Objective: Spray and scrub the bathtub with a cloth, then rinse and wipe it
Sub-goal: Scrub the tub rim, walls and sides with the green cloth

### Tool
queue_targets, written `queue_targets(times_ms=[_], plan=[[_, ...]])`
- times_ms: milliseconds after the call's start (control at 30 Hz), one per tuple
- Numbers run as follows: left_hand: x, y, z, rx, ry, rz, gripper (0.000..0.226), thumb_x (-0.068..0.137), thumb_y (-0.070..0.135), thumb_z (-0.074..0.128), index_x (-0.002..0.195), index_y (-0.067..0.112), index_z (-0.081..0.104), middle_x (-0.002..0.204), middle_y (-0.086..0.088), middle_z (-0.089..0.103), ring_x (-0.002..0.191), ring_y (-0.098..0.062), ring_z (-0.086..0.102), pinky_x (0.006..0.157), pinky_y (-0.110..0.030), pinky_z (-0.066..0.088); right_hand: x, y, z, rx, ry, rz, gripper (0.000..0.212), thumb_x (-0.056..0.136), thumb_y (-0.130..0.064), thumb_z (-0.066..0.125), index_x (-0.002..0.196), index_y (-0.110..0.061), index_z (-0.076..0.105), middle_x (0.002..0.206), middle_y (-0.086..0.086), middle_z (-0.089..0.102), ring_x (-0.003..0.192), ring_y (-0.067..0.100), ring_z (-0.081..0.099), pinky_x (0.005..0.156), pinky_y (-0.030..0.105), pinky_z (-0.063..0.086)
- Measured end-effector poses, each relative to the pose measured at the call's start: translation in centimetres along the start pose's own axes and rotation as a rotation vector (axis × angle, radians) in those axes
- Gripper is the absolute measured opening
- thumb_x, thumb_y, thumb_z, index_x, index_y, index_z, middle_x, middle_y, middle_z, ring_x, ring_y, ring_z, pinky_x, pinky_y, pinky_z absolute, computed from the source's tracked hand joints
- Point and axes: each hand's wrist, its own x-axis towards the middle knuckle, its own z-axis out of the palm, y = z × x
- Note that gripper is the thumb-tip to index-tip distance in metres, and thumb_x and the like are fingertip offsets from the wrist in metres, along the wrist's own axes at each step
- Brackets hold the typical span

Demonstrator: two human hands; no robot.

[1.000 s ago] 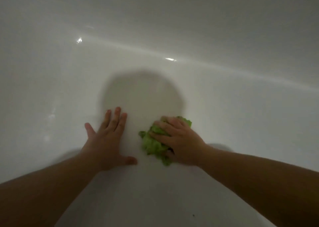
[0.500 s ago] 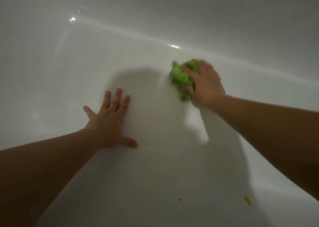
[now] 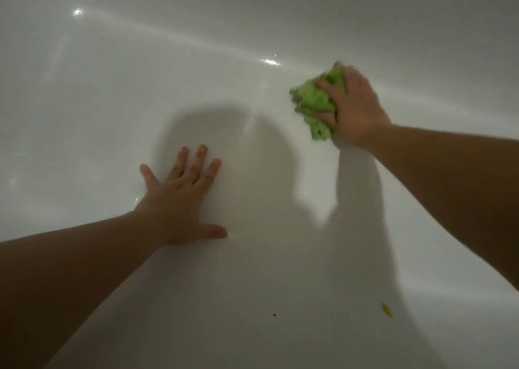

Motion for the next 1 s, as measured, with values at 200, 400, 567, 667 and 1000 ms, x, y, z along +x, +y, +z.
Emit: queue_targets(times_ms=[200,400,567,667,1000], plan=[[0.4,1.9,-0.4,-0.011,0.011,-0.017,0.134,0.062,0.104,0.034,0.152,0.036,-0.037,0.159,0.003,-0.047,0.153,-0.028,-0.032,0.109,-0.084,0.01,-6.1,-4.4,2.7,0.104,-0.002,-0.147,0.06,0.097,-0.059,0.052,0.152,-0.034,0.05,0.152,0.013,0.049,0.136,0.041,0.046,0.115,0.049,0.038],[-0.6,4.4,0.0,0.026,-0.045,0.008,0.126,0.067,0.102,0.03,0.151,0.037,-0.038,0.158,0.001,-0.048,0.153,-0.03,-0.03,0.11,-0.082,0.015,-20.0,-8.1,5.0,0.146,-0.273,-0.594,0.06,0.098,-0.064,0.052,0.152,-0.04,0.049,0.164,0.006,0.038,0.147,0.035,0.038,0.121,0.051,0.03],[-0.4,6.5,0.1,0.032,-0.066,0.015,0.127,0.062,0.105,0.024,0.149,0.038,-0.04,0.156,0.003,-0.051,0.151,-0.028,-0.036,0.109,-0.083,0.012,-8.2,0.2,2.9,0.062,-0.099,-0.364,0.056,0.094,-0.059,0.054,0.142,-0.03,0.06,0.143,0.02,0.055,0.126,0.044,0.053,0.109,0.056,0.045],[0.1,6.8,0.1,0.057,-0.073,0.016,0.13,0.052,0.107,0.011,0.148,0.039,-0.042,0.155,0.004,-0.052,0.15,-0.028,-0.038,0.109,-0.084,0.01,-2.4,4.3,0.2,0.034,-0.006,-0.086,0.064,0.098,-0.066,0.05,0.156,-0.041,0.039,0.167,0.018,0.022,0.152,0.043,0.023,0.123,0.059,0.021],[0.2,9.0,-0.2,0.051,-0.071,-0.002,0.126,0.064,0.104,0.023,0.148,0.037,-0.043,0.154,0.001,-0.053,0.151,-0.031,-0.036,0.11,-0.083,0.012,-18.9,-2.9,4.8,0.141,-0.15,-0.459,0.061,0.092,-0.058,0.062,0.149,-0.038,0.053,0.158,0.012,0.045,0.142,0.041,0.044,0.117,0.054,0.034]])
